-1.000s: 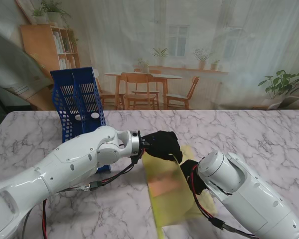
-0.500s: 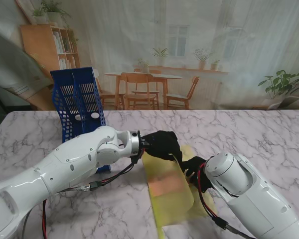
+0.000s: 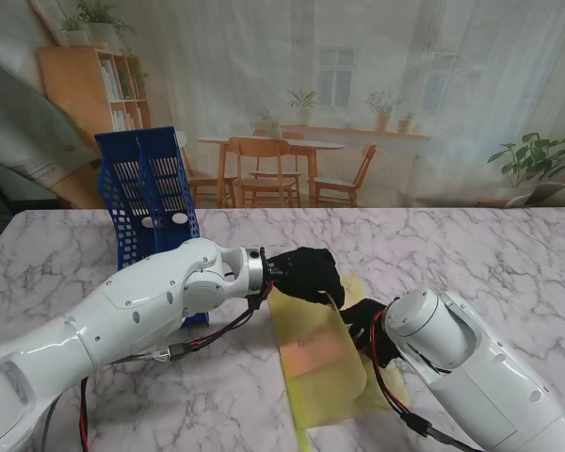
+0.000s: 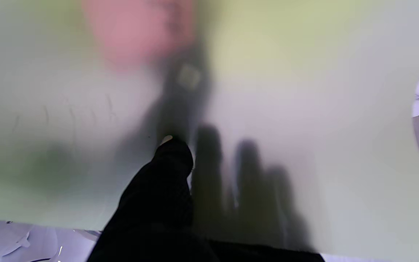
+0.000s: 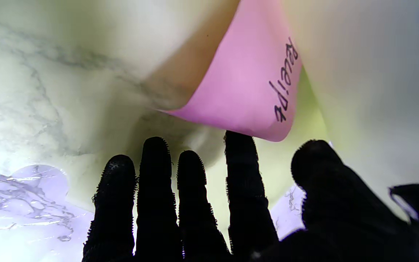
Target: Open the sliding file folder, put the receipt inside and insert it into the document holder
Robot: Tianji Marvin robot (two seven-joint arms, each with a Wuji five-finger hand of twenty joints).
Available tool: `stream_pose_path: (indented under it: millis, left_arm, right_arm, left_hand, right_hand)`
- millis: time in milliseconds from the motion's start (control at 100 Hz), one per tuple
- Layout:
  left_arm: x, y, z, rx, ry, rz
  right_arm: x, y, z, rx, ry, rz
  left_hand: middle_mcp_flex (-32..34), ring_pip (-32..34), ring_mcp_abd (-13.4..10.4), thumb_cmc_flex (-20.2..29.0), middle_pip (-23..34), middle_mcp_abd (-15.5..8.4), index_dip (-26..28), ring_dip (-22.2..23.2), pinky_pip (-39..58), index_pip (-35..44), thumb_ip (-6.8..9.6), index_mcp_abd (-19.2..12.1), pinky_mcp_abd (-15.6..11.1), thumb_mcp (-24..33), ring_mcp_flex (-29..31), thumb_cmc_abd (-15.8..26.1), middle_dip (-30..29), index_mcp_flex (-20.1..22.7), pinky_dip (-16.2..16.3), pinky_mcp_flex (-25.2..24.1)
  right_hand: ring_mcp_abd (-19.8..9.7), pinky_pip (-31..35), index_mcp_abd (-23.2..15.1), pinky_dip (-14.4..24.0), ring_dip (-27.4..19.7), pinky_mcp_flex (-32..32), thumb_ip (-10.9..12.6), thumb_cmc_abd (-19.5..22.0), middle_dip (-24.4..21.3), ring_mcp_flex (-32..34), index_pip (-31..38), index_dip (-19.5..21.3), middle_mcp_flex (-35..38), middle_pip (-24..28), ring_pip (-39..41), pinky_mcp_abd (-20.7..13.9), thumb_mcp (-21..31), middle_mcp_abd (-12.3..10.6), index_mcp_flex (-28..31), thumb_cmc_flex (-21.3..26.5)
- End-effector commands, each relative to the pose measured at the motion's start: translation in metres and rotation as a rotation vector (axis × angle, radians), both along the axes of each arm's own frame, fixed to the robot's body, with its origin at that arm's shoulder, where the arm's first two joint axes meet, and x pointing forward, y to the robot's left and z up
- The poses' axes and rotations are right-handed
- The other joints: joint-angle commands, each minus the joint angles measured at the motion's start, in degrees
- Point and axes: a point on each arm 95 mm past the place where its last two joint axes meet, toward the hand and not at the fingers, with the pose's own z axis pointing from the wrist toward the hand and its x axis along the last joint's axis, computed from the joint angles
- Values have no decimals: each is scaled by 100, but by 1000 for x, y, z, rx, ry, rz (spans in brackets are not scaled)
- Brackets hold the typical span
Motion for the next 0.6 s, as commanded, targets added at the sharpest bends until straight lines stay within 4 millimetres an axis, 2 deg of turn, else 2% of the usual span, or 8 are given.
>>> stream_pose_path:
  millis: [0,140,220,260,420,440,460,590]
  left_arm:
    - [0,0,1,11,-3,-3]
    - [0,0,0,11,-3,-3]
    - [0,0,0,10,-3,-3]
    - [0,0,0,9,-3,-3]
    - [0,0,-1,10,-4,-2]
    - [0,0,-1,10,-4,-1]
    - [0,0,-1,10,-5,-1]
    - [0,1,0,11,-5,0]
  right_arm:
    - [-4,-2,-4,-3,10,-2]
    - [-7,-6,-4,11,12,2]
    - [-8,-7,-3,12,10,2]
    - [-8,-8,-2,14,9,-1]
    - [-9,-13,0,20,-3,-15]
    - [-10,-13,0,22,-4,-18]
    - [-10,-14,1,23,-6,-21]
    - [-11,-15,3,43,1,-28]
  left_hand:
    - [151,131,75,344,75,-11,362,51,217,1175,83,-181,-189,310,61,387,37,465,88,-52]
    - [152,128,69,344,77,-14,362,49,220,1175,83,-180,-189,311,52,386,39,463,89,-49]
    - [150,131,73,344,77,-15,363,50,219,1176,82,-183,-192,312,55,387,40,463,89,-52]
    - [154,132,77,343,78,-16,364,51,219,1176,81,-178,-192,309,57,385,41,464,89,-52]
    - [152,130,69,344,77,-11,364,50,218,1177,82,-180,-192,308,54,387,41,461,89,-51]
    - [150,131,69,344,76,-15,363,50,218,1175,82,-180,-191,307,55,389,40,460,89,-51]
    - [149,133,71,344,76,-12,363,50,219,1176,83,-181,-190,309,59,389,40,463,89,-51]
    - [143,130,72,344,74,-8,363,49,221,1174,82,-183,-191,305,52,391,39,457,90,-53]
  right_hand:
    - [9,-3,-154,31,-219,-110,72,20,-36,-292,-193,94,-188,-162,-464,-133,-241,-63,-320,-425]
    - [-77,-217,197,34,-287,-309,48,52,-89,-593,-650,6,-615,-341,-781,-173,-762,-140,-1134,-805]
    - [-89,-252,268,44,-304,-344,36,75,-103,-663,-739,-24,-704,-375,-856,-179,-901,-152,-1293,-909]
    - [-96,-335,237,159,-266,-373,110,223,-152,-683,-773,-52,-753,-412,-960,-199,-1423,-149,-1248,-692]
    - [-142,-406,-115,162,-333,-430,114,335,-207,-813,-386,99,-836,-520,-1111,-229,-1619,-158,-538,-598]
    - [-153,-455,-125,278,-337,-443,224,585,-282,-821,-401,170,-830,-526,-1173,-229,-2516,-168,-451,-107]
    - [-158,-474,-108,301,-338,-445,256,651,-298,-823,-373,196,-816,-526,-1186,-235,-2740,-171,-351,29]
    - [-104,-535,26,255,-327,-473,279,841,-304,-723,-360,150,-520,-532,-1126,-189,-2836,-136,74,240]
